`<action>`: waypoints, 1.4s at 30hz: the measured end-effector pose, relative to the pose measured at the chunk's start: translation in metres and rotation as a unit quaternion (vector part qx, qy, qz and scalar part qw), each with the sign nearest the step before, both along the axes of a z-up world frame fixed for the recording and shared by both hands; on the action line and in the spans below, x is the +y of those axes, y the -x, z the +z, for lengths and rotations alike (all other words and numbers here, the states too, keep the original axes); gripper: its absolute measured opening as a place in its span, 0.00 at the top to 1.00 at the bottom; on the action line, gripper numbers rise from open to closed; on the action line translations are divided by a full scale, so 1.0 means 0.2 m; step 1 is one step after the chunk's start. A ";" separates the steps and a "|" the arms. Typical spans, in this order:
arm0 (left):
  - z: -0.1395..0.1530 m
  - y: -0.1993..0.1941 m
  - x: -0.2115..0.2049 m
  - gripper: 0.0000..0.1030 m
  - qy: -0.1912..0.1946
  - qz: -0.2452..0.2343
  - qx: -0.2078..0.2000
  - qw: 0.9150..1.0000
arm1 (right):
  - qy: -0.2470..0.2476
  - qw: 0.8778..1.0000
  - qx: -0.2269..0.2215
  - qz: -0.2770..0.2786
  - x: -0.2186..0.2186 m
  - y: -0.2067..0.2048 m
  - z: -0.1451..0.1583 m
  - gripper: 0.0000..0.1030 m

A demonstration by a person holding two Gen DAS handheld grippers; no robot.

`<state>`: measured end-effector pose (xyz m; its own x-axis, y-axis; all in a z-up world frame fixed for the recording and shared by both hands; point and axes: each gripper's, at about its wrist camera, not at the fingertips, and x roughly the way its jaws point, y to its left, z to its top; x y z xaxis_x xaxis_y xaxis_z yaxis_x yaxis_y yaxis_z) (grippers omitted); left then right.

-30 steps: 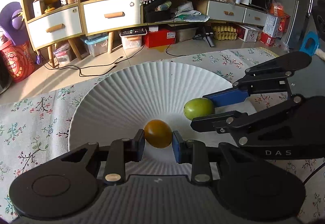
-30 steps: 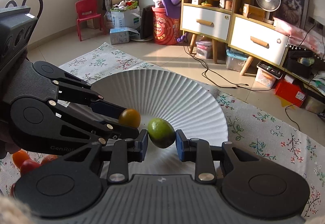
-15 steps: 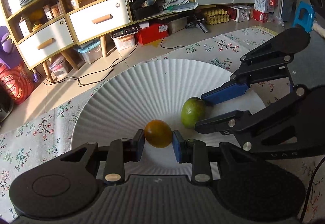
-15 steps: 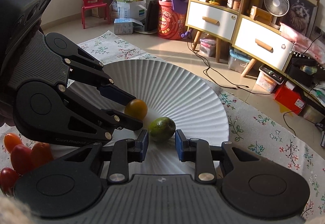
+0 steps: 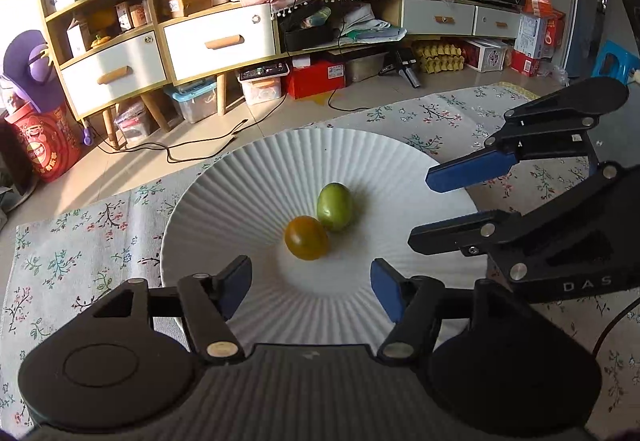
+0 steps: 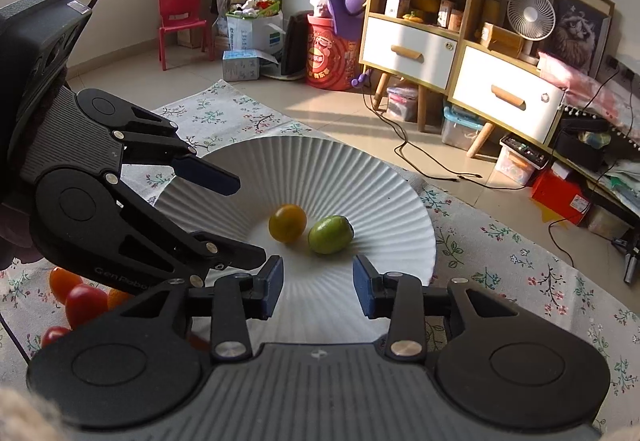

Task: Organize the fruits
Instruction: 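Open both tools to drop the tomato and lime into the plate, then withdraw both open tools back toward the fruit cluster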

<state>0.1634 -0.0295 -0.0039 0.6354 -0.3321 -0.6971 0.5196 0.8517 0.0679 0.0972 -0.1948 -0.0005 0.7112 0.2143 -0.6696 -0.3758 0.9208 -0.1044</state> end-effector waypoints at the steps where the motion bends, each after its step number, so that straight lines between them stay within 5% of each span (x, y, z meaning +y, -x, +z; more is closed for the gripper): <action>1: 0.01 0.01 0.01 0.34 0.002 0.002 0.002 1.000 | -0.006 1.000 0.000 -0.003 0.00 0.01 0.01 0.61; 15: 0.08 0.27 0.12 0.08 0.027 0.051 -0.006 0.998 | -0.028 0.999 -0.001 -0.034 0.05 0.20 0.07 0.35; 30: 0.06 0.48 0.17 0.03 0.003 0.092 0.003 0.996 | -0.044 0.993 0.016 -0.111 0.09 0.38 0.05 0.05; 42: -0.08 0.60 0.33 0.03 0.007 0.125 0.021 0.992 | -0.039 0.993 0.016 -0.113 0.17 0.49 -0.07 0.01</action>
